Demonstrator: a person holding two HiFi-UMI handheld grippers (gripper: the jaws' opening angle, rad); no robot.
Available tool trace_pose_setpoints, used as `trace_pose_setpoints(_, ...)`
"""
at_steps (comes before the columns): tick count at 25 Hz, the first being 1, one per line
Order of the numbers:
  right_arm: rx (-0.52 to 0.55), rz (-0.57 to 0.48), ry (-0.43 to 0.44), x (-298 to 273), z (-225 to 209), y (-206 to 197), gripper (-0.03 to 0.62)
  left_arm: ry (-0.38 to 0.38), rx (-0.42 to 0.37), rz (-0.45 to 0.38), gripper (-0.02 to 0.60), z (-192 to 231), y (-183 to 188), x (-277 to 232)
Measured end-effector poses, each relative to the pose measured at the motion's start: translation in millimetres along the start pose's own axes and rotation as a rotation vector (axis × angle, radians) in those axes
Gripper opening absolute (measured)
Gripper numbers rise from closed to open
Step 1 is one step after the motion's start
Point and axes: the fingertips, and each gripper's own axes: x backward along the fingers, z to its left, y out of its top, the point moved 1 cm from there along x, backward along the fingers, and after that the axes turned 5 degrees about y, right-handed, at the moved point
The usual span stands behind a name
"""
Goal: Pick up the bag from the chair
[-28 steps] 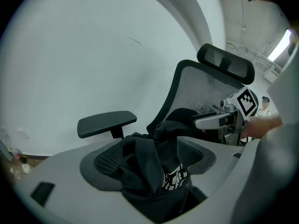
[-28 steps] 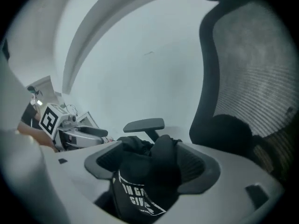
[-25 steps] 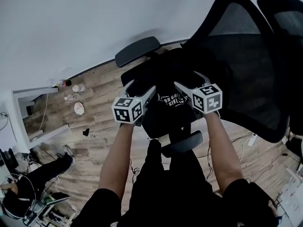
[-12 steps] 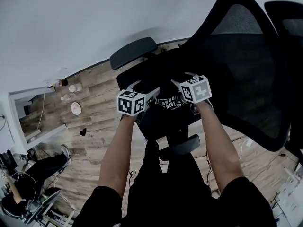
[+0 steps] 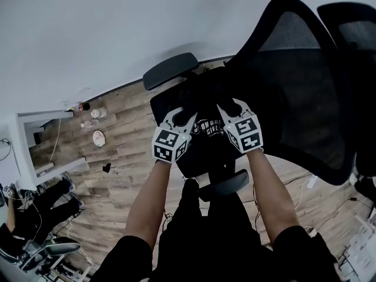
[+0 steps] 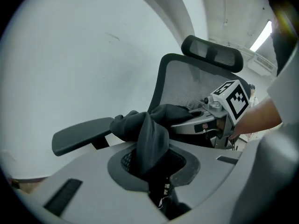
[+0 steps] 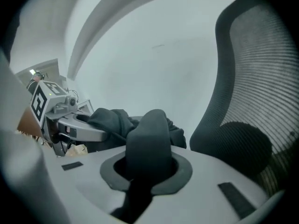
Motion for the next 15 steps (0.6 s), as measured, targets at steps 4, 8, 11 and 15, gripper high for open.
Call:
trace_pose_setpoints(4,0.055,-0.096,-0.020,20,10,26,0.060,0.014,-0.068,-0.072,0.063,-10,23,21)
trace_pose_setpoints(8,0.076,-0.183,-0.055,49,15,59,0.057,0.009,-0.101,-0.136,0.061,-18,62,39)
trace_pose_setpoints(11,0.095,-0.261,-0.082,77,21,92,0.056,-0.010,-0.136,-0.202,0.061,-29,97,59)
trace_pose_setpoints(15,0.158,-0.364,-0.111,120,39,139,0.057,-0.019,-0.190,-0.301,0.061,-45,145,98)
